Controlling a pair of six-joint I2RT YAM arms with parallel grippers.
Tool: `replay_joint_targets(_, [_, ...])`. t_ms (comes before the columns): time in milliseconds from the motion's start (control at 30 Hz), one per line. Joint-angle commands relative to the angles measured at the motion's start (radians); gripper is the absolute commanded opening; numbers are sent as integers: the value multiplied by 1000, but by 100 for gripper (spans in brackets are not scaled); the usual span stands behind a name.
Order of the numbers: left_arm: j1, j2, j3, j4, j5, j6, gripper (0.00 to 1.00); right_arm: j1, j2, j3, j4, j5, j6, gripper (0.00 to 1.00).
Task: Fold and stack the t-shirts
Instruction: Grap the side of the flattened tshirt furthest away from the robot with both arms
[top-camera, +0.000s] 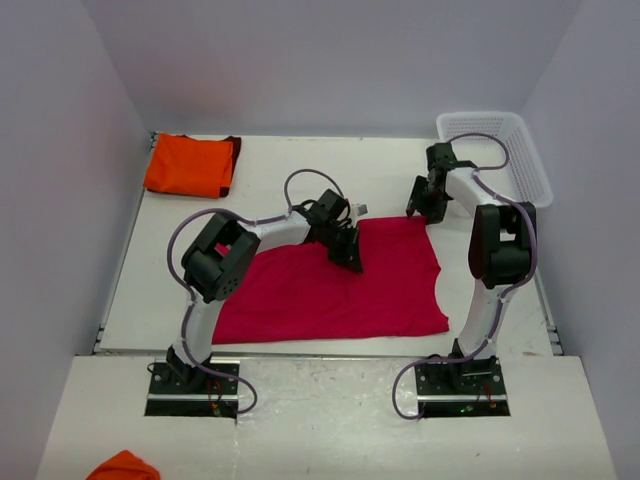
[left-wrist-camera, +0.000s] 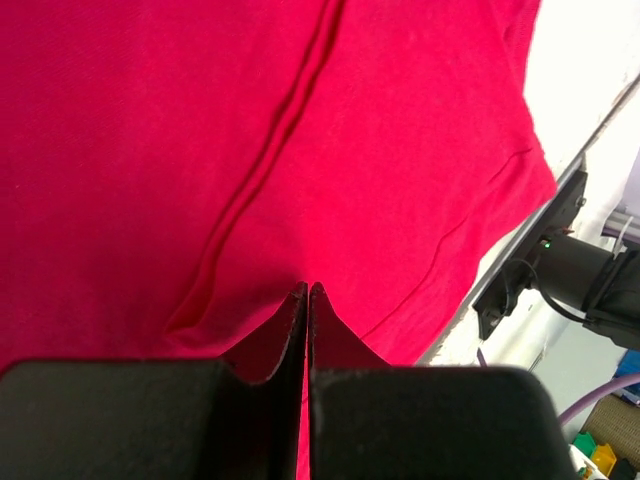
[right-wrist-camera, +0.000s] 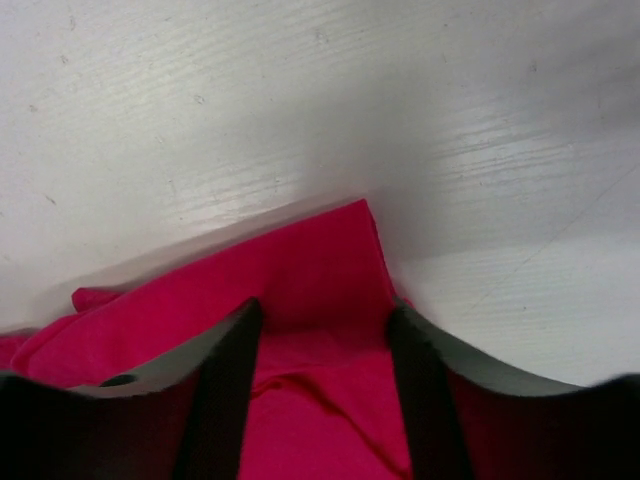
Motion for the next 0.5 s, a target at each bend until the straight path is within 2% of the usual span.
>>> replay_joint_targets(0, [4, 7, -6, -13, -7, -7, 0, -5, 9, 32, -1, -9, -12, 51])
replay_joint_targets(33, [4, 5, -7, -14, -10, -5, 0, -5, 13, 43, -5, -11, -13, 36])
replay_joint_targets(67, [4, 7, -9, -16, -12, -4, 0, -4, 21, 49, -12, -14, -18, 26])
replay_joint_targets(133, [4, 8, -12, -18, -14, 1, 0, -4, 27, 67, -18, -15, -16, 12])
replay_joint_targets(267, [4, 19, -29, -21, -23, 2, 0, -5, 35, 95, -15, -11, -30, 1])
replay_joint_targets(467, [2, 47, -61, -15, -41, -21, 0, 4, -19, 93, 10, -9, -64, 0])
